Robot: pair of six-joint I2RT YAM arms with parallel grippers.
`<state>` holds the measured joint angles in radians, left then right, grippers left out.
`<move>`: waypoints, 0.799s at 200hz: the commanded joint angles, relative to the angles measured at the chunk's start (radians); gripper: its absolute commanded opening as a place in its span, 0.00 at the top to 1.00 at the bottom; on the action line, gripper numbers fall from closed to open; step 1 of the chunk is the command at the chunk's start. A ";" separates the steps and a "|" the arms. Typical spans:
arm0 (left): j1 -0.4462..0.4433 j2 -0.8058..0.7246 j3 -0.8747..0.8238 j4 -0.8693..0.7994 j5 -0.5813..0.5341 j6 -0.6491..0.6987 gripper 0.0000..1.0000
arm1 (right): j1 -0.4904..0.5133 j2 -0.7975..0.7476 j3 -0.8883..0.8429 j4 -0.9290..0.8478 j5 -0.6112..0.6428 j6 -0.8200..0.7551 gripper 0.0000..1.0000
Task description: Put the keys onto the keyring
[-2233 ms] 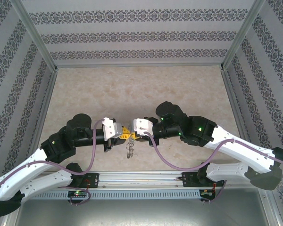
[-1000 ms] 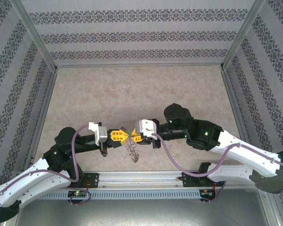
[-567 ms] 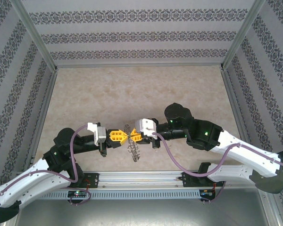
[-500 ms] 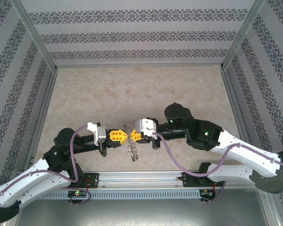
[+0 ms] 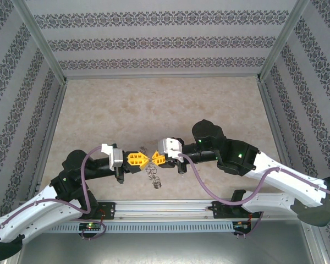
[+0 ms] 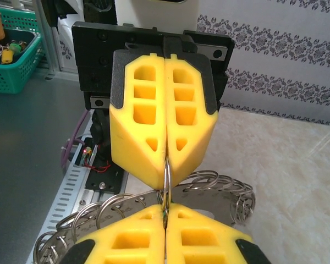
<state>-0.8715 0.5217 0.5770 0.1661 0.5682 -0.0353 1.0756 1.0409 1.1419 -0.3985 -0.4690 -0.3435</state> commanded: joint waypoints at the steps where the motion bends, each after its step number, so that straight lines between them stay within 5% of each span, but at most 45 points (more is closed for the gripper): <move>1: -0.007 -0.005 -0.003 0.108 0.016 -0.018 1.00 | -0.006 -0.009 -0.020 0.060 -0.046 0.021 0.92; 71: -0.008 -0.010 0.000 0.092 0.016 -0.015 1.00 | -0.009 -0.005 -0.031 0.115 -0.091 0.052 0.84; 98: -0.007 -0.008 -0.001 0.092 0.017 -0.015 1.00 | -0.011 -0.002 -0.029 0.114 -0.091 0.050 1.00; 117: -0.007 -0.009 0.006 0.068 0.001 -0.010 1.00 | -0.011 -0.001 -0.024 0.097 -0.073 0.040 1.00; 160: -0.006 0.082 0.179 -0.329 -0.114 0.131 0.93 | -0.003 0.048 0.068 -0.086 0.057 -0.051 1.00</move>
<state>-0.8715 0.5438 0.6323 0.0521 0.5411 0.0029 1.0687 1.0531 1.1339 -0.3733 -0.4850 -0.3248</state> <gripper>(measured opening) 0.067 0.059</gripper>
